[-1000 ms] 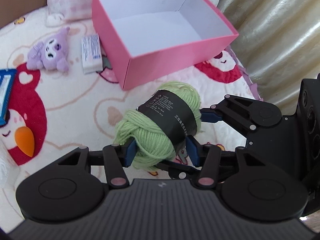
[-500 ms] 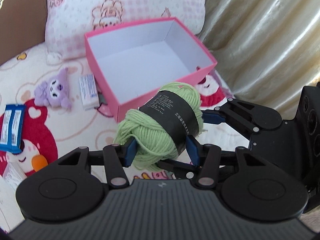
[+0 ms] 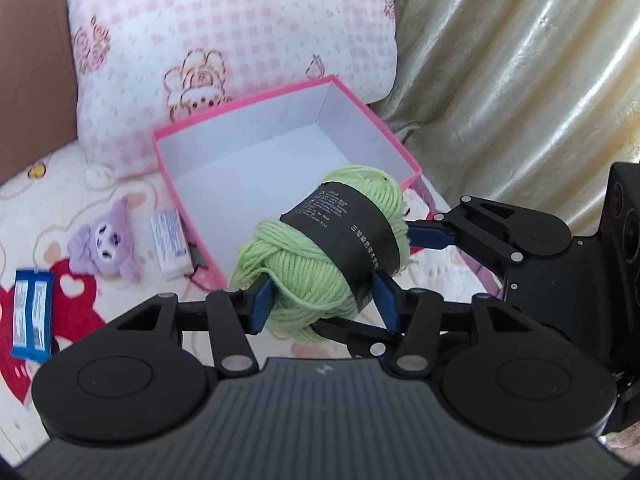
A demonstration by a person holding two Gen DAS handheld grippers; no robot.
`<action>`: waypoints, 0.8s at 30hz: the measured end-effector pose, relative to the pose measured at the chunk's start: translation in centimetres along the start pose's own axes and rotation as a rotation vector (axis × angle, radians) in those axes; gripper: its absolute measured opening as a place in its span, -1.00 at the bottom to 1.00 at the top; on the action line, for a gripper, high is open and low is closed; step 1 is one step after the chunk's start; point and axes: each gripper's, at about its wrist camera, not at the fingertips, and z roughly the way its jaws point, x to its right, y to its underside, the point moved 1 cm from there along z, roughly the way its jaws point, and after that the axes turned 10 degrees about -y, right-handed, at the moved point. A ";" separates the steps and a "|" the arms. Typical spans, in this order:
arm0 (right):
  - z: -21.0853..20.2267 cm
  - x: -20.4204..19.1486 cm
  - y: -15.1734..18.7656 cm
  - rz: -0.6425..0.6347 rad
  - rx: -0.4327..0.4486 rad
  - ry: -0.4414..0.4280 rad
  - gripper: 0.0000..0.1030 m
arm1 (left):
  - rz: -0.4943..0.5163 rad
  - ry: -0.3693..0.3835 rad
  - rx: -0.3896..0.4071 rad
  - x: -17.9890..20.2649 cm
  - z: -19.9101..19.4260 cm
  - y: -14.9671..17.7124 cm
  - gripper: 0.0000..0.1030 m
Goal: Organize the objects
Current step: 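Lift the yarn ball with the left gripper toward the pink box, then lower the yarn ball into the pink box and open the left gripper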
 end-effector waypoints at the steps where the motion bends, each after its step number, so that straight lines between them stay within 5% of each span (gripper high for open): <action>1: -0.1 0.4 -0.3 0.011 -0.005 0.001 0.56 | -0.003 0.002 -0.002 0.1 0.1 -0.5 0.00; 13: -0.1 5.0 -3.3 0.073 -0.022 0.056 0.55 | -0.081 0.060 -0.003 0.6 2.5 -6.2 0.00; 24: 2.9 11.6 -2.1 0.231 -0.014 0.081 0.53 | -0.127 0.096 -0.038 1.1 10.1 -9.8 0.01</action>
